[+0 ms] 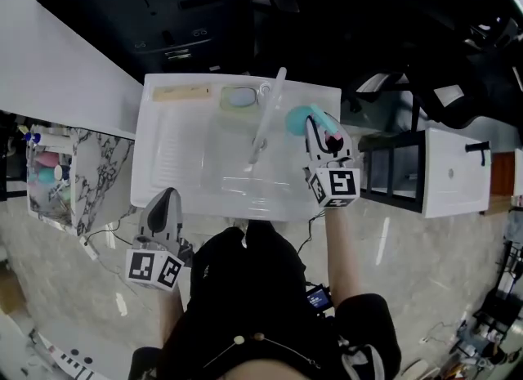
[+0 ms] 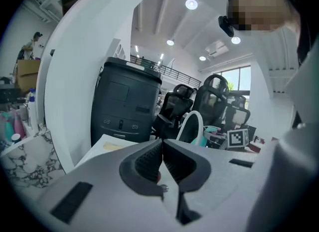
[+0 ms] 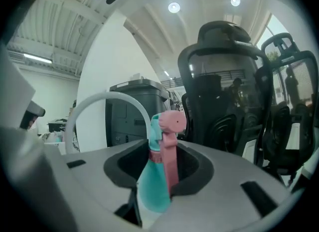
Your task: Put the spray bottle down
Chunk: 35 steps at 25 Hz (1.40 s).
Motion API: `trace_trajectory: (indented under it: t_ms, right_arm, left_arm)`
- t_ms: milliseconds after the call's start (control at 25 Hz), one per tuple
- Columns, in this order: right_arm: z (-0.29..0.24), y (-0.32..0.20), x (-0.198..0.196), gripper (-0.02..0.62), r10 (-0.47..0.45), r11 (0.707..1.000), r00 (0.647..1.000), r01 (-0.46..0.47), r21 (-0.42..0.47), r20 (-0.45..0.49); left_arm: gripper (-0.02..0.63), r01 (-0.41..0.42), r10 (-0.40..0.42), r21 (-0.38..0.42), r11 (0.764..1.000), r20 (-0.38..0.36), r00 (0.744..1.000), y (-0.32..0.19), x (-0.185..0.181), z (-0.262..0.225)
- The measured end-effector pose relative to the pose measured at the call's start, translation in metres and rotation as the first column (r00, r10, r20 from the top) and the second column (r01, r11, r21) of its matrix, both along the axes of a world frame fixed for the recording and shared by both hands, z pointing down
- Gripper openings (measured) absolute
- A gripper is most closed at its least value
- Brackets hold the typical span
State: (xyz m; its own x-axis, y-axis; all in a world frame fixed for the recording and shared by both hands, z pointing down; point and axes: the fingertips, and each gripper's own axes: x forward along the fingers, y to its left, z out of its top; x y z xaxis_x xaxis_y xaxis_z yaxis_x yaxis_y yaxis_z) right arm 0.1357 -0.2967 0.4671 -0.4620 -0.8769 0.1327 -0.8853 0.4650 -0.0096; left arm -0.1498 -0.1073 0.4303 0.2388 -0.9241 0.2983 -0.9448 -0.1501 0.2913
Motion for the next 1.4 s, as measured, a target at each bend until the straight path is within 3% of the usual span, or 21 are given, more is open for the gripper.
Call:
trace_trajectory:
  t_ms: [480, 640, 800, 960, 1160, 1400]
  right_arm:
    - [0.079, -0.085, -0.012, 0.137, -0.063, 0.995, 0.997, 0.059, -0.076, -0.055]
    - [0.095, -0.098, -0.017, 0.137, -0.076, 0.993, 0.996, 0.072, -0.098, -0.045]
    - [0.107, -0.103, -0.025, 0.137, -0.100, 0.990, 0.994, 0.095, -0.103, -0.053]
    - [0.109, -0.103, -0.033, 0.138, -0.121, 0.990, 0.990, 0.115, -0.083, -0.067]
    - [0.111, -0.104, -0.037, 0.141, -0.148, 0.982, 0.989, 0.144, -0.120, -0.021]
    - [0.113, -0.099, -0.035, 0.183, -0.167, 0.977, 0.986, 0.162, -0.139, -0.028]
  left_arm:
    - [0.008, 0.098, -0.095, -0.109, 0.989, 0.038, 0.995, -0.030, -0.002, 0.027]
    - [0.008, 0.119, -0.118, -0.124, 0.985, 0.012, 0.993, -0.036, -0.003, 0.029]
    - [0.008, 0.142, -0.149, -0.123, 0.982, -0.050, 0.988, -0.042, -0.004, 0.030]
    - [0.008, 0.159, -0.165, -0.133, 0.978, -0.039, 0.986, -0.043, -0.008, 0.033]
    - [0.008, 0.162, -0.170, -0.133, 0.978, -0.055, 0.984, -0.046, -0.007, 0.034]
    - [0.008, 0.143, -0.151, -0.127, 0.982, -0.056, 0.987, -0.048, -0.002, 0.033]
